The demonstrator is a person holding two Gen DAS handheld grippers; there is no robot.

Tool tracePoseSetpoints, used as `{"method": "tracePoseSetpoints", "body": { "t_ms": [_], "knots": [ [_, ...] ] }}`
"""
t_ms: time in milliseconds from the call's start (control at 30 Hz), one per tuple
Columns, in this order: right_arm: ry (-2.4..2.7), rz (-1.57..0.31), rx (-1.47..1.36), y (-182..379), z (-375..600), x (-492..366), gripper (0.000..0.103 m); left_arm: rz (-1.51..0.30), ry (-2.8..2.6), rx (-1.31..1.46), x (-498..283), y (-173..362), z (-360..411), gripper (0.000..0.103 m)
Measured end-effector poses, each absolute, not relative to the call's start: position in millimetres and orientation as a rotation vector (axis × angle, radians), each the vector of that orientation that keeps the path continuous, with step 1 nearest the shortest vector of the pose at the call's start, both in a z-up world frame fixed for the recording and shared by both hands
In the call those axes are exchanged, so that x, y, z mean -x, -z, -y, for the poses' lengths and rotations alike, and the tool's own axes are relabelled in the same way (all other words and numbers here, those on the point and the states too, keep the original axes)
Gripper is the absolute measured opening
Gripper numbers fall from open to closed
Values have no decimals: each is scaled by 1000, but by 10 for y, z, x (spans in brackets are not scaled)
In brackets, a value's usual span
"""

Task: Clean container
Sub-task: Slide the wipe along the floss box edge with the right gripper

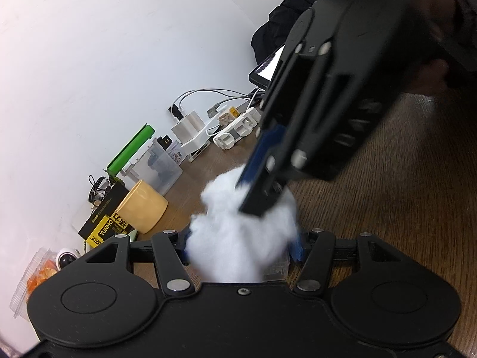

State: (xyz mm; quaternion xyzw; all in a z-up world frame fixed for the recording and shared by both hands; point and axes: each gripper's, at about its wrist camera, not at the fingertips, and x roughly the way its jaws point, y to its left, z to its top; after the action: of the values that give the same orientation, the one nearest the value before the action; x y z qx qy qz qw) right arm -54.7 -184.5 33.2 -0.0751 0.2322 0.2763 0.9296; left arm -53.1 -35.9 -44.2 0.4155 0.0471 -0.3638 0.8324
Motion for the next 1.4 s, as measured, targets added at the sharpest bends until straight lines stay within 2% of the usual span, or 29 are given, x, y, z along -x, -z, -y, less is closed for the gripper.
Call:
{"method": "tracePoseSetpoints", "body": {
  "t_ms": [367,667,933,1167,1400],
  "knots": [
    [-680,-480,170,-370,1711,609,19,-98,774,-882,550,441,360,56],
    [-510,-492,153,-389,1957,440,19,-97,775,-883,572,439,358,56],
    [-672,-480,176,-385,1747,612,19,-97,775,-883,581,437,355,56],
    [-509,-501,160,-390,1971,453,19,-97,775,-884,581,437,357,56],
    [-672,-491,169,-424,1706,569,19,-96,775,-884,582,437,357,56]
  ]
}}
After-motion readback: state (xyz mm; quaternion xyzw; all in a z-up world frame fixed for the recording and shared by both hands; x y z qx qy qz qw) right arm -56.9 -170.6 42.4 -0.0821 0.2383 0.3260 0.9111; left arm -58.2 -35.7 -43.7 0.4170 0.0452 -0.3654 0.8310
